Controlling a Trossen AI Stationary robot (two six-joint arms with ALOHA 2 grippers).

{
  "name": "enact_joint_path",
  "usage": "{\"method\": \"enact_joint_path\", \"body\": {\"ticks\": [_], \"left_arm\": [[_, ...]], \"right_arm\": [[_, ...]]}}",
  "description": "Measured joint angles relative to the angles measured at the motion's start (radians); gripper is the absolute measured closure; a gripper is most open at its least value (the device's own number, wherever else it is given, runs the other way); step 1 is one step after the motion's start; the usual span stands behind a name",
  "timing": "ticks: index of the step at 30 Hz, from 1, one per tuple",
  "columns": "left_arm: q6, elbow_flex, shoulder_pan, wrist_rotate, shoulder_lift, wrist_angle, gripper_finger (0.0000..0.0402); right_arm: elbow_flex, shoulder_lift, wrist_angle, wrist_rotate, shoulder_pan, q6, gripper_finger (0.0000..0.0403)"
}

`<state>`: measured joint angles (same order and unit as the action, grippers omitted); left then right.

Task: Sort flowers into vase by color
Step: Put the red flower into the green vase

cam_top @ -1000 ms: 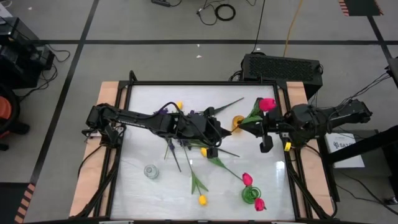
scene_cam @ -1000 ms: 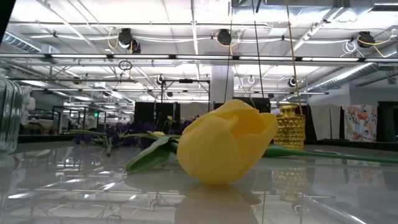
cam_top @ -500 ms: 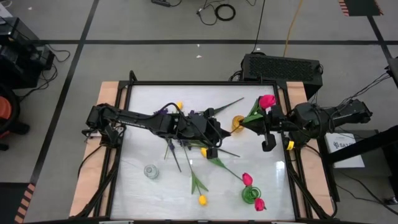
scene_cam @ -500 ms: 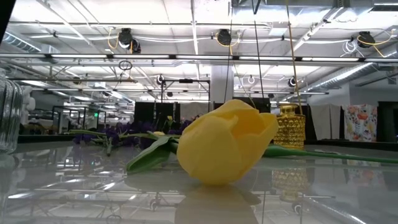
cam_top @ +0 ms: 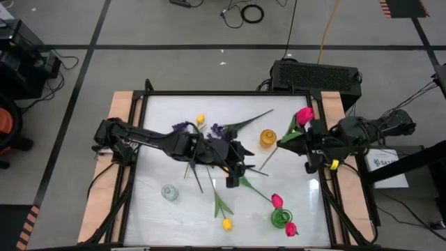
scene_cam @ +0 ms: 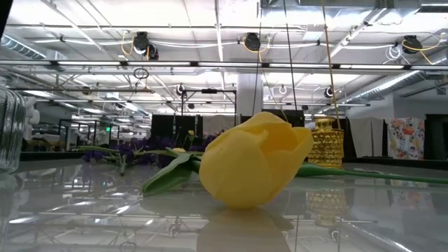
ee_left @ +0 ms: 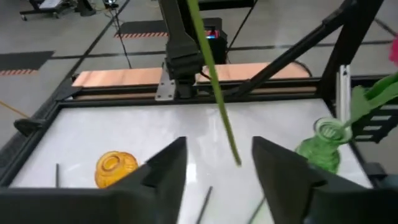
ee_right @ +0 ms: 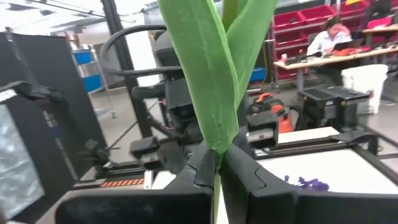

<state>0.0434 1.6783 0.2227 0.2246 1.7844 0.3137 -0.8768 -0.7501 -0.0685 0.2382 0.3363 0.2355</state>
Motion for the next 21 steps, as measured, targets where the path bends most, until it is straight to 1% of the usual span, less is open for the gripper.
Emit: {"method": "enact_joint_path", "body": {"ticks": [2,4,6,9,13,16,21], "left_arm": [[0.036,0.000,0.016,0.019,-0.003,0.030,0.0185],[0.083,0.000,0.037,0.043,-0.002,0.089,0.0171],[0.134,-0.001,0.063,0.084,0.000,0.138,0.0166],[0.195,-0.001,0.108,0.170,0.003,0.166,0.0165],[0.235,-0.001,0.166,0.268,0.010,0.178,0.0165],[0.261,-0.001,0.197,0.311,0.008,0.175,0.0165],[0.266,-0.001,0.234,0.360,0.008,0.182,0.0165]], "right_arm": [[0.000,0.023,-0.033,0.018,0.030,0.032,0.0402],[0.000,0.047,-0.054,0.033,0.066,0.054,0.0402],[0.000,0.077,-0.076,0.046,0.107,0.071,0.0402],[0.000,0.127,-0.107,0.086,0.170,0.095,0.0402],[0.000,0.201,-0.186,0.178,0.248,0.115,0.0403],[-0.001,0.236,-0.247,0.258,0.295,0.143,0.0403],[-0.001,0.206,-0.290,0.397,0.358,0.191,0.0403]]}}
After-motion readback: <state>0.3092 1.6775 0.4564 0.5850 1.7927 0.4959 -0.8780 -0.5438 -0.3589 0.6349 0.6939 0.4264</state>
